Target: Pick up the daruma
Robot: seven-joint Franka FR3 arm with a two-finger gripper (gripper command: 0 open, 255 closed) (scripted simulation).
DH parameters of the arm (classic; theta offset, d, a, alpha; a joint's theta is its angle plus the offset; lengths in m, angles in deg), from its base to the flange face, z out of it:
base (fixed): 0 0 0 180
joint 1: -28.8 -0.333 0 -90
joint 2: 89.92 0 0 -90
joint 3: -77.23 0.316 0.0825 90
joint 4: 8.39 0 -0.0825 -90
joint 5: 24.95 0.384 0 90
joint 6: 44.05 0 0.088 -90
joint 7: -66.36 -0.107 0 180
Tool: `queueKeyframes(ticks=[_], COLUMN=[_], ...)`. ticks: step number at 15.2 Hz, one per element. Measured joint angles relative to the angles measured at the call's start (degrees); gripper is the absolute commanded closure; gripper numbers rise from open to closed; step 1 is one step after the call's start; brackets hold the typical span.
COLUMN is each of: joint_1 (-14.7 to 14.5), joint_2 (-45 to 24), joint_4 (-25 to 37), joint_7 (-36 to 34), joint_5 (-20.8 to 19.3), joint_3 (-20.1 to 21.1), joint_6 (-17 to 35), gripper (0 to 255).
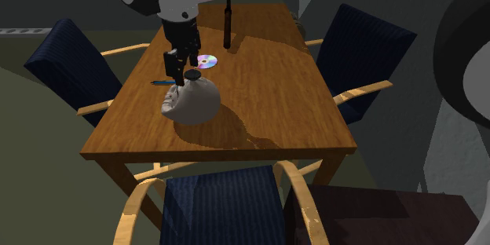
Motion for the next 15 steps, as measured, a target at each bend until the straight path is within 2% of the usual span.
queueKeyframes(ticks=[2,3,15], joint_1=[0.0,0.0,0.1], joint_2=[-0.2,-0.3,-0.2], joint_4=[-0.5,-0.6,0.1], joint_7=[0.2,0.2,0.1], joint_5=[0.1,0.2,0.1], joint_3=[0.1,0.1,0.0], joint_6=[0.7,0.8,0.0], gripper=[0,255,255])
